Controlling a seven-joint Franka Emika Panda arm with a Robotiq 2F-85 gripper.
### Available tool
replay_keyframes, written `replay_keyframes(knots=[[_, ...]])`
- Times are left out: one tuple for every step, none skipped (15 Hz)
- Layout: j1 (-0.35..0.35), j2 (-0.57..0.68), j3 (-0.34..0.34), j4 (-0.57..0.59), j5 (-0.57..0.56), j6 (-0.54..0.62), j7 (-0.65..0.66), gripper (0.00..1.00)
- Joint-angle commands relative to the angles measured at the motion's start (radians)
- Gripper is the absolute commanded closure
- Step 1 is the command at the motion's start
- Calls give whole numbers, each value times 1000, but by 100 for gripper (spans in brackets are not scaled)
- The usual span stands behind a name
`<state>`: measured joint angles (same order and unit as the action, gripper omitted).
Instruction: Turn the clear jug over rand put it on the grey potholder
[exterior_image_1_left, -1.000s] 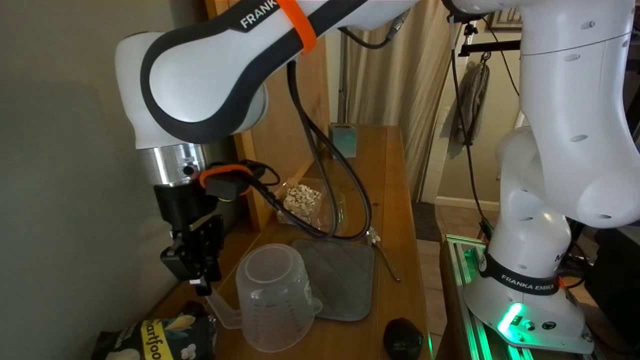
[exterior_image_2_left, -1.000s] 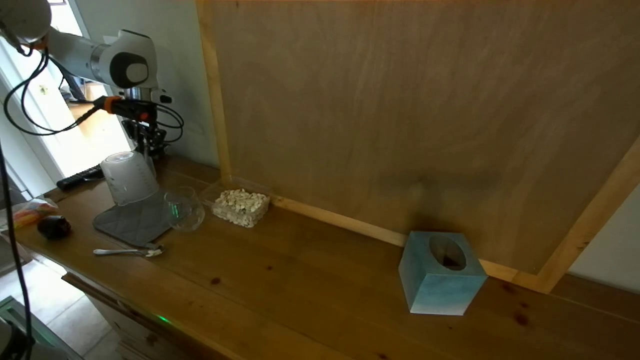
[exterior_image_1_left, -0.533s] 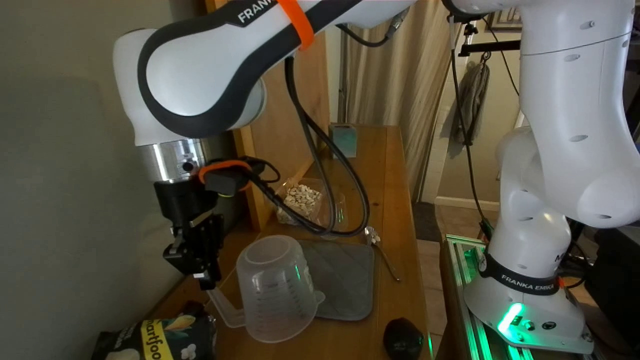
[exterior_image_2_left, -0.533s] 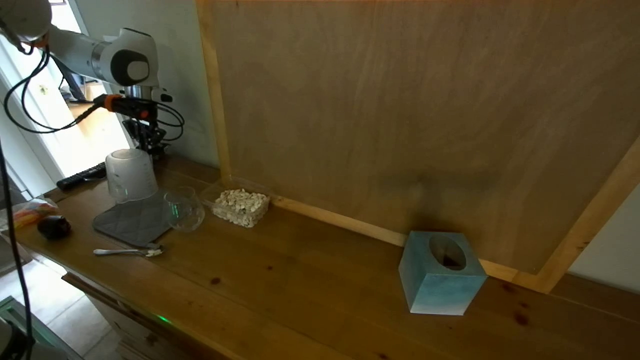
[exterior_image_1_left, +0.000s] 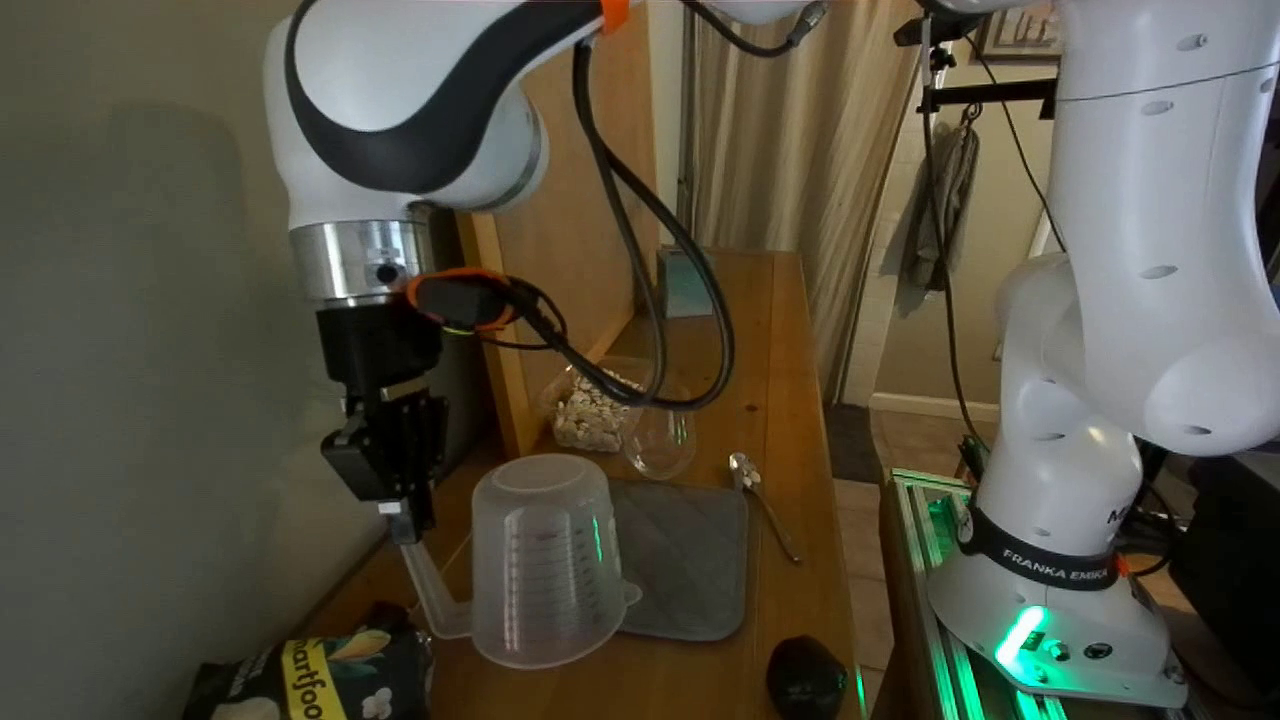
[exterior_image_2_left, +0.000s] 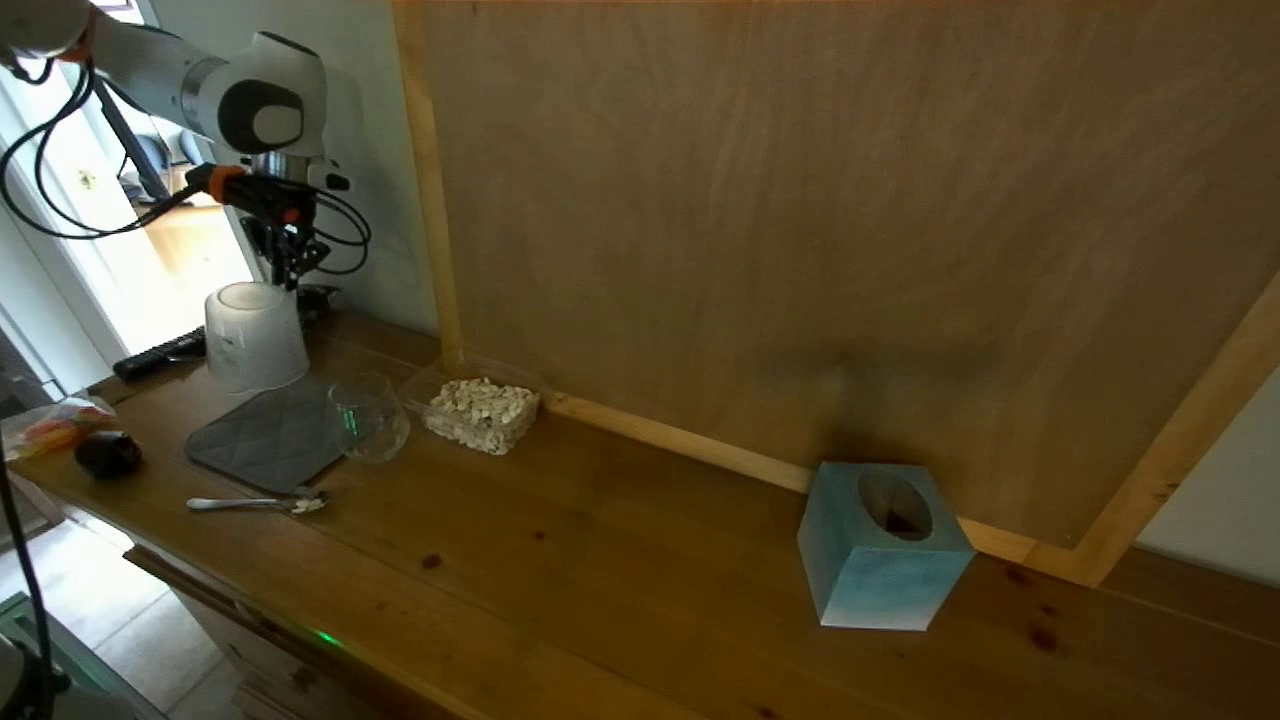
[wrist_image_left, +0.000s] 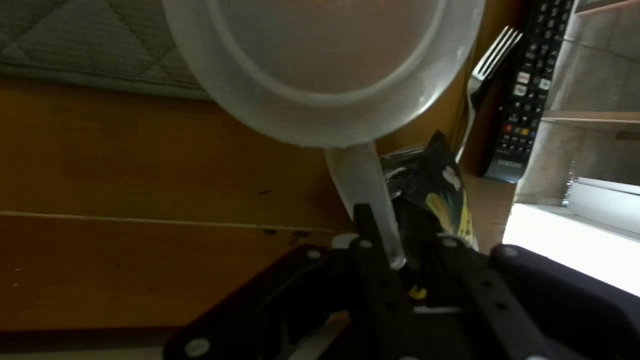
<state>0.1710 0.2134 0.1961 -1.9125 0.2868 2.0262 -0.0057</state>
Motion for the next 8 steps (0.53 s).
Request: replay_keyframes(knots=[[-47, -86, -3, -62, 142, -27, -94, 95], [-56, -100, -8, -75, 173, -33, -112, 95], [-68, -117, -13, -97, 213, -38, -139, 95], [-77, -132, -20, -114, 245, -44, -163, 95], [-86, -149, -27, -139, 284, -50, -191, 95], [-92, -163, -37, -159, 303, -54, -207, 95], [-99, -175, -45, -184, 333, -57, -235, 95], [-104, -185, -55, -205, 361, -61, -263, 95]])
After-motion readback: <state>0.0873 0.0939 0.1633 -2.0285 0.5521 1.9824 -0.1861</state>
